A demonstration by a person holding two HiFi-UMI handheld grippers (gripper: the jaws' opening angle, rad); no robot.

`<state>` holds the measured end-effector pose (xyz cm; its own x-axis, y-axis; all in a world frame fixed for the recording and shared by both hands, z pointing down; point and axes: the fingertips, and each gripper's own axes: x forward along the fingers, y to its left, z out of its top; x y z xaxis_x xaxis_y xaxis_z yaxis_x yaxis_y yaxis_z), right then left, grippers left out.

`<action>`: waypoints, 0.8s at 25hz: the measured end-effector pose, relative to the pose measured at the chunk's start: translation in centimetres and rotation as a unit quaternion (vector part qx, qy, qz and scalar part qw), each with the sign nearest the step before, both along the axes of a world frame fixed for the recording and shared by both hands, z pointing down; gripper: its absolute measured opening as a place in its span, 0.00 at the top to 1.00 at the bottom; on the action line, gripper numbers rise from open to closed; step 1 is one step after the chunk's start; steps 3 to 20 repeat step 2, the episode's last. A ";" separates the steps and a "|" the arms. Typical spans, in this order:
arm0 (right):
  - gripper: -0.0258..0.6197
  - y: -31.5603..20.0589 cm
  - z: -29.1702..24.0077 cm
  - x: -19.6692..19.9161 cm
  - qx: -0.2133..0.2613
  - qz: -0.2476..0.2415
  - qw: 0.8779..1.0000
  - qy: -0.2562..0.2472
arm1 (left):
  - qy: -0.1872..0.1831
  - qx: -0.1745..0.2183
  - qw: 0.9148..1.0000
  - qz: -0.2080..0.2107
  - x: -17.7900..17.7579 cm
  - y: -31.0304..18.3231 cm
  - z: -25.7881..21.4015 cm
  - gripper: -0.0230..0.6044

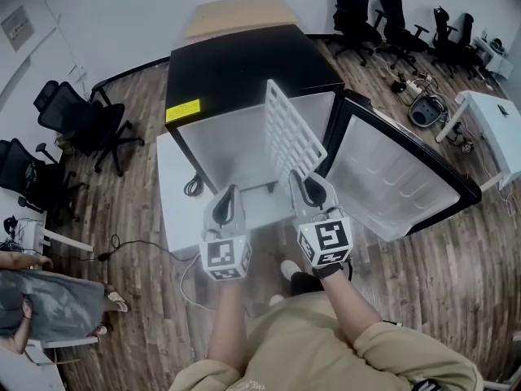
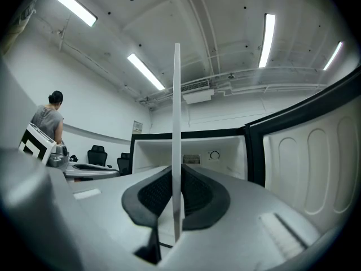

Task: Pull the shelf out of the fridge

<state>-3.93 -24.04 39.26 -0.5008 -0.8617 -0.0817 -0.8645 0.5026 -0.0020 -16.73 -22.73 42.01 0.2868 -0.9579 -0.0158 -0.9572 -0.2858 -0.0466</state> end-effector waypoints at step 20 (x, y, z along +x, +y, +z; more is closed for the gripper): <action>0.92 -0.1 0.1 -0.1 -0.003 -0.002 1.000 -0.006 | 0.006 -0.007 1.000 0.001 0.0 -0.2 0.5 0.97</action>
